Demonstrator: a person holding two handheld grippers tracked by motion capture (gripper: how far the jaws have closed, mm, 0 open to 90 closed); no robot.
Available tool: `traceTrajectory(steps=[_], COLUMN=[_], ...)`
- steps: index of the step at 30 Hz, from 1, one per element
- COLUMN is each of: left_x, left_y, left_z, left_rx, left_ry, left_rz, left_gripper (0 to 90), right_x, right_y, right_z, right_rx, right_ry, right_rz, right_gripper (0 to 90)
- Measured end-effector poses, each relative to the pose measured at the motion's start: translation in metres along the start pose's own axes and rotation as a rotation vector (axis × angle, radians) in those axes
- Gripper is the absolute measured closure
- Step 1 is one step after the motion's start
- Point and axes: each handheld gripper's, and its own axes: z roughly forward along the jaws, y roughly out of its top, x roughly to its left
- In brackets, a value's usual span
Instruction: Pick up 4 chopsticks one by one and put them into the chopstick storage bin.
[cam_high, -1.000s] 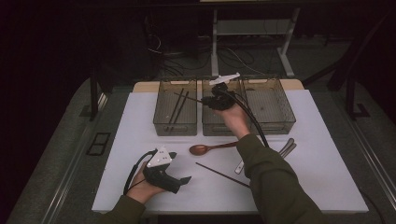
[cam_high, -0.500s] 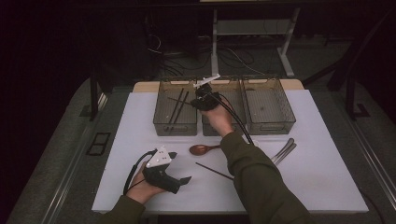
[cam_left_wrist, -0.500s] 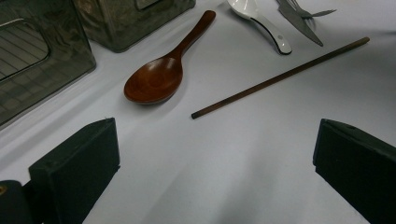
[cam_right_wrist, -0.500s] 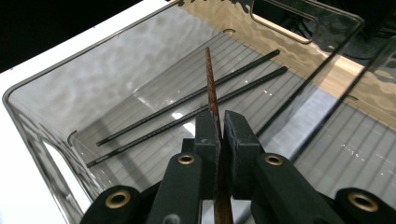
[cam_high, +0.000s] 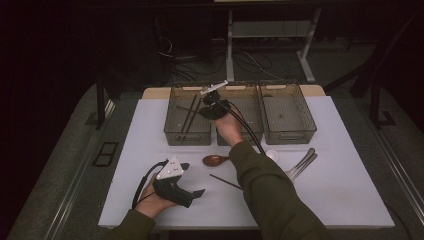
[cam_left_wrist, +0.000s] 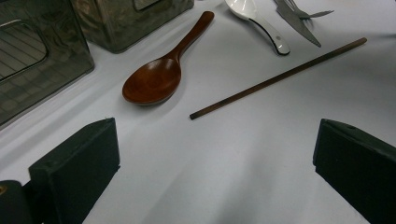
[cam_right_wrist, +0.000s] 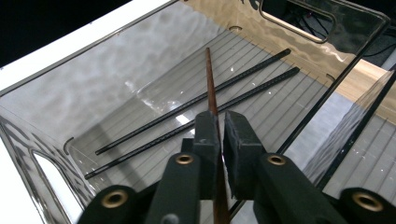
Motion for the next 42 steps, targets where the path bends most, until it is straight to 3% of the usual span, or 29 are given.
traceTrajectory(steps=[7,14,25,35,42], left_x=[0.0,0.0,0.0,0.001,0.001], left_y=[0.0,0.0,-0.001,-0.001,-0.001], left_z=[0.0,0.0,0.0,0.0,-0.001], left_rx=[0.001,0.0,-0.001,-0.005,0.001], left_ry=[0.001,0.003,0.005,0.008,0.007], left_rz=[0.0,0.001,-0.003,-0.015,-0.02], left_gripper=[0.0,0.0,0.0,0.0,0.0], right_x=[-0.005,-0.012,-0.02,-0.018,-0.018], right_y=[0.001,0.001,-0.01,-0.025,-0.04], right_z=[-0.006,-0.018,-0.047,-0.077,-0.098], right_rx=[-0.012,-0.026,-0.073,-0.049,-0.04], right_ry=[0.027,0.1,0.153,0.212,0.219], right_rz=[0.018,0.039,0.028,-0.034,-0.068], right_gripper=[66.6,50.7,44.5,39.1,38.0])
